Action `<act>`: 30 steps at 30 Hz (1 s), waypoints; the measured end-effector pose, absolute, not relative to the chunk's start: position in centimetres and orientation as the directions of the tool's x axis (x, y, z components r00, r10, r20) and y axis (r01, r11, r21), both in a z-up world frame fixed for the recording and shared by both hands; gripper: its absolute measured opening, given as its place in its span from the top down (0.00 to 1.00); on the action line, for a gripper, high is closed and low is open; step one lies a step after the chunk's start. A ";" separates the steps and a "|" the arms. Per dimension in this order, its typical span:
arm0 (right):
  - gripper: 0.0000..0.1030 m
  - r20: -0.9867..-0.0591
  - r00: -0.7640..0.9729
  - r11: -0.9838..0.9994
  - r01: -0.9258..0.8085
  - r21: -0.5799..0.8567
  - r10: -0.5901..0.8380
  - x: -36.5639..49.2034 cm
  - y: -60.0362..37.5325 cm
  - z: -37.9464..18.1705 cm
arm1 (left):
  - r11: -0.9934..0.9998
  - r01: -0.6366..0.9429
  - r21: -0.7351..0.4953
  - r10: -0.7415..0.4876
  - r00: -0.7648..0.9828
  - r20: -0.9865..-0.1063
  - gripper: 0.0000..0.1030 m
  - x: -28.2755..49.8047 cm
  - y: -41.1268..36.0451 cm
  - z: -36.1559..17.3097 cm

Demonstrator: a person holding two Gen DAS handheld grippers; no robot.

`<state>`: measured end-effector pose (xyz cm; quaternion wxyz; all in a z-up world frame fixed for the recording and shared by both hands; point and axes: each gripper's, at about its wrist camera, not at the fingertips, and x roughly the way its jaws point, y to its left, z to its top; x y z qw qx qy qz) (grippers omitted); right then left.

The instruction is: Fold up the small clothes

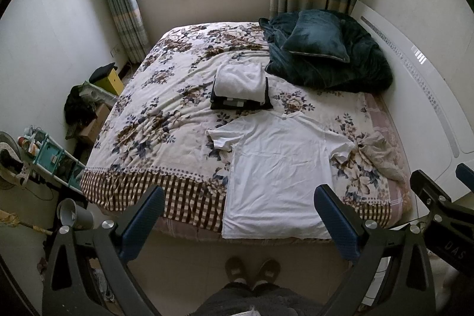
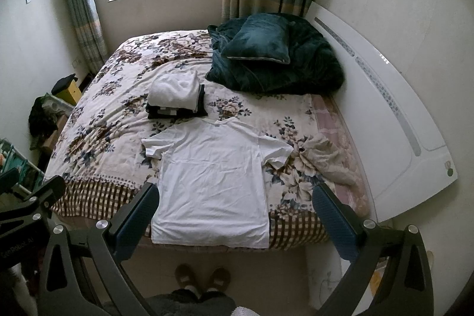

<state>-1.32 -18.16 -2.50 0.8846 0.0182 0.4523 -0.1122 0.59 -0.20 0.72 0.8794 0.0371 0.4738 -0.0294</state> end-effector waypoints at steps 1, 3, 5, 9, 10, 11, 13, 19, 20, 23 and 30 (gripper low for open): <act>0.00 -0.804 0.566 0.974 0.215 -0.069 -0.181 -1.3 -18.2 -2.5 | 0.996 0.086 0.036 -0.017 0.549 -0.836 0.00 0.5 -0.2 0.7; 0.00 -0.804 0.565 0.974 0.216 -0.070 -0.183 -1.3 -18.1 -2.5 | 0.996 0.087 0.036 -0.018 0.550 -0.835 0.00 0.5 -0.2 0.7; 0.00 -0.805 0.565 0.974 0.216 -0.069 -0.182 -1.2 -18.2 -2.4 | 0.996 0.086 0.037 -0.016 0.550 -0.835 0.00 0.5 -0.2 0.6; 0.00 -0.804 0.566 0.974 0.215 -0.070 -0.183 -1.2 -18.2 -2.4 | 0.995 0.087 0.038 -0.017 0.551 -0.835 0.00 0.6 -0.2 0.8; 0.00 -0.804 0.566 0.974 0.216 -0.070 -0.184 -1.1 -18.2 -2.4 | 0.996 0.087 0.037 -0.017 0.550 -0.835 0.00 0.5 -0.2 0.7; 0.00 -0.804 0.566 0.974 0.216 -0.070 -0.183 -1.1 -18.2 -2.4 | 0.996 0.086 0.036 -0.018 0.550 -0.835 0.00 0.5 -0.2 0.6; 0.00 -0.803 0.567 0.974 0.216 -0.070 -0.183 -1.1 -18.2 -2.5 | 0.996 0.086 0.037 -0.017 0.551 -0.834 0.00 0.5 -0.2 0.6; 0.00 -0.804 0.566 0.974 0.215 -0.070 -0.183 -1.1 -18.1 -2.7 | 0.996 0.086 0.036 -0.017 0.551 -0.835 0.00 0.4 -0.2 0.6; 0.00 -0.804 0.565 0.974 0.216 -0.070 -0.183 -1.0 -18.1 -2.7 | 0.995 0.087 0.038 -0.017 0.550 -0.835 0.00 0.6 -0.2 0.7; 0.00 -0.806 0.563 0.974 0.216 -0.072 -0.184 -0.8 -18.0 -2.6 | 0.996 0.087 0.032 -0.021 0.546 -0.837 0.00 0.6 -0.2 0.8; 0.00 -0.815 0.546 0.971 0.225 -0.080 -0.193 1.2 -18.4 -2.4 | 0.994 0.103 0.021 -0.037 0.528 -0.848 0.00 3.3 -1.7 1.8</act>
